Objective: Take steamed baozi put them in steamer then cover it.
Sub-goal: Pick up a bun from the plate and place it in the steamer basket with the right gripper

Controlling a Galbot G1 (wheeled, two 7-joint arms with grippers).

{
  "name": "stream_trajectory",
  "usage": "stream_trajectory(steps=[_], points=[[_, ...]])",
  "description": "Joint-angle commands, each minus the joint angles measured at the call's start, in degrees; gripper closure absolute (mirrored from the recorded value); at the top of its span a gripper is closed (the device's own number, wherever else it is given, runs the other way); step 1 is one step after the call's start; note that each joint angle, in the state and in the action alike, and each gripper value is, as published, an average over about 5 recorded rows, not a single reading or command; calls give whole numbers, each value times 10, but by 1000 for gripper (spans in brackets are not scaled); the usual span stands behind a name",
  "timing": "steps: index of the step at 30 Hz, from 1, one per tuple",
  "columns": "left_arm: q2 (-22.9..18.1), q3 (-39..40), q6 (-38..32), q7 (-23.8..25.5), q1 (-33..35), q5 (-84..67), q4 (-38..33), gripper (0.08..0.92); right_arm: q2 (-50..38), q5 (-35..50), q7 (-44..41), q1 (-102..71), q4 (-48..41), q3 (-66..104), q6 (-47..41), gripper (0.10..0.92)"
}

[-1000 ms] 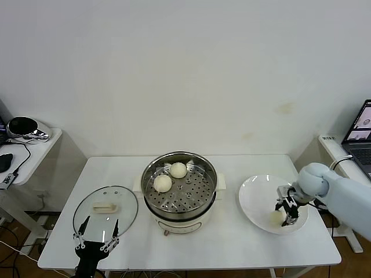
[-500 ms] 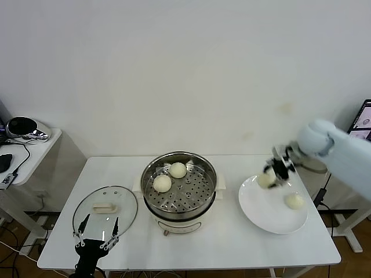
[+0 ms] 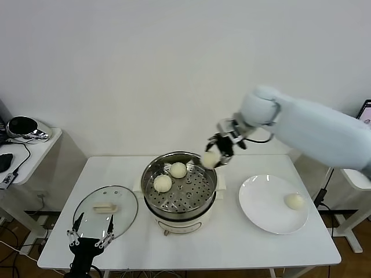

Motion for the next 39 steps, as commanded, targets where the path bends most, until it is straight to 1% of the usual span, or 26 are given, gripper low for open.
stream_trajectory(steps=[1, 7, 15, 26, 29, 34, 39], points=[[-1, -6, 0, 0, 0, -2, -2, 177, 136, -13, 26, 16, -21, -70, 120, 390], [-3, -9, 0, -1, -2, -4, -2, 177, 151, -74, 21, 0, -21, -94, 180, 382], [-5, -8, 0, -1, -4, -5, 0, 177, 151, -145, 13, -17, -14, -104, 250, 380], [-8, -7, -2, -2, -3, -4, 2, 177, 150, -177, 15, -37, -17, -106, 282, 371], [-8, -6, -2, -2, -3, -4, 3, 177, 149, -179, 18, -40, -18, -105, 288, 336], [-8, -6, -2, -2, -5, -3, 2, 177, 140, -165, 18, -17, -13, -98, 292, 223], [-8, -5, -2, -2, -6, -4, 3, 177, 107, -132, 2, 31, -7, -74, 267, 203]])
